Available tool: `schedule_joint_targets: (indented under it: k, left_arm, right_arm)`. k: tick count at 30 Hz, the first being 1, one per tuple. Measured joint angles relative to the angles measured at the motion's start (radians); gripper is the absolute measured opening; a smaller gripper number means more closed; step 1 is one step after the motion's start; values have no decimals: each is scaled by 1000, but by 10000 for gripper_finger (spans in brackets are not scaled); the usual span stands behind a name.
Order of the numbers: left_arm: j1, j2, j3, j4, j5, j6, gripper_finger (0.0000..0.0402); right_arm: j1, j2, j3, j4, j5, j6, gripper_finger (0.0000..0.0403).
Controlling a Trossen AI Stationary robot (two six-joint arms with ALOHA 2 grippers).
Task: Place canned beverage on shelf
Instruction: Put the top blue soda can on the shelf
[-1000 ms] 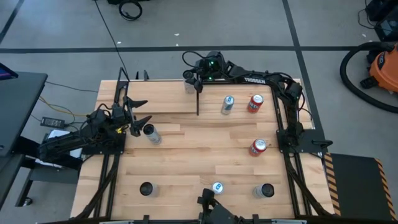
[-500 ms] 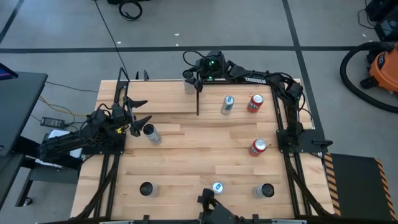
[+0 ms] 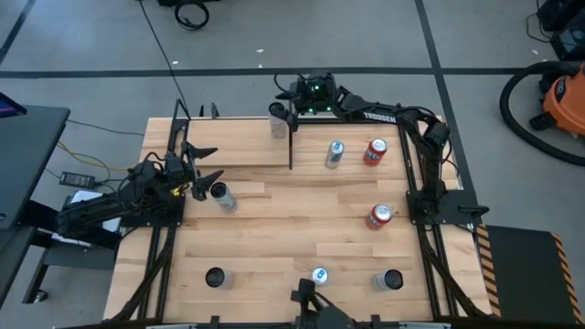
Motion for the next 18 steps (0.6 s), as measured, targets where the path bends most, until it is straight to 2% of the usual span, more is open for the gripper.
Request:
schedule_joint_targets:
  k: [5, 8, 11, 18]
  left_arm:
    - [0, 0, 0, -18, 0, -3, 353]
    - [0, 0, 0, -17, 0, -4, 353]
    - [0, 0, 0, -17, 0, -4, 353]
    - [0, 0, 0, -17, 0, -11, 353]
  right_arm:
    - [0, -77, 0, -59, -149, 33, 328]
    - [0, -146, 0, -147, -195, 30, 328]
    - [0, -217, 0, -268, -188, -16, 328]
    - [3, -377, 0, -566, -38, -89, 320]
